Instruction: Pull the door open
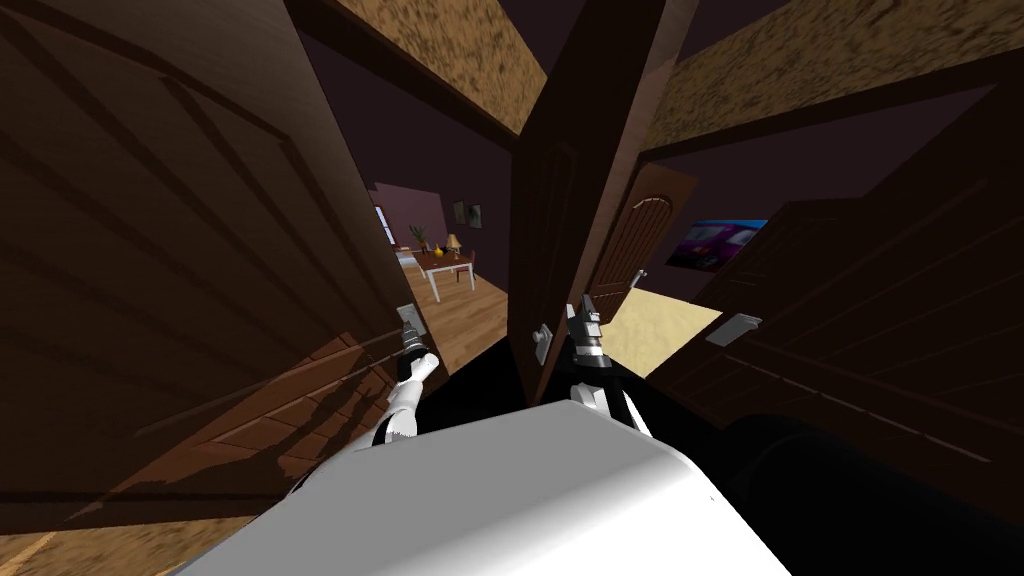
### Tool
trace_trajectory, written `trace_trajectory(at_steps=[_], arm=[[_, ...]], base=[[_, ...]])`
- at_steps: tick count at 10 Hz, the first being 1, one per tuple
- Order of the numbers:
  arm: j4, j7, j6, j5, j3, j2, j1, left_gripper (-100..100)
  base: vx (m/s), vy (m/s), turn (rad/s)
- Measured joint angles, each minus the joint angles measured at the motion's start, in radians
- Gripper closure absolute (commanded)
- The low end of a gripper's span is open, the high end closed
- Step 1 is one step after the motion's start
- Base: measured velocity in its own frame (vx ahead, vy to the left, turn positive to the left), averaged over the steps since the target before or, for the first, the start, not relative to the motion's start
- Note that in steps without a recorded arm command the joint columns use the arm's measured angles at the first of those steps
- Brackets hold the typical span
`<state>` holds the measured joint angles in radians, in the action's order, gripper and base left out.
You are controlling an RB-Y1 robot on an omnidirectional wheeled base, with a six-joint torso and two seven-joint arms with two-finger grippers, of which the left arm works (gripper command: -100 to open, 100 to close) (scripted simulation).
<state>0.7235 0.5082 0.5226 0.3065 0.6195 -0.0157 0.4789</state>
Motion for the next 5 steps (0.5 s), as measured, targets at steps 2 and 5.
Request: trace_trajectory(at_steps=[2, 5], arm=[[0.049, -0.004, -0.025, 0.009, 0.020, 0.022, -0.034, -100], [0.011, -0.028, -0.009, 0.014, 0.024, 0.060, -0.033, -100]], base=[[0.071, 0.028, -0.136], [0.021, 0.007, -0.050]])
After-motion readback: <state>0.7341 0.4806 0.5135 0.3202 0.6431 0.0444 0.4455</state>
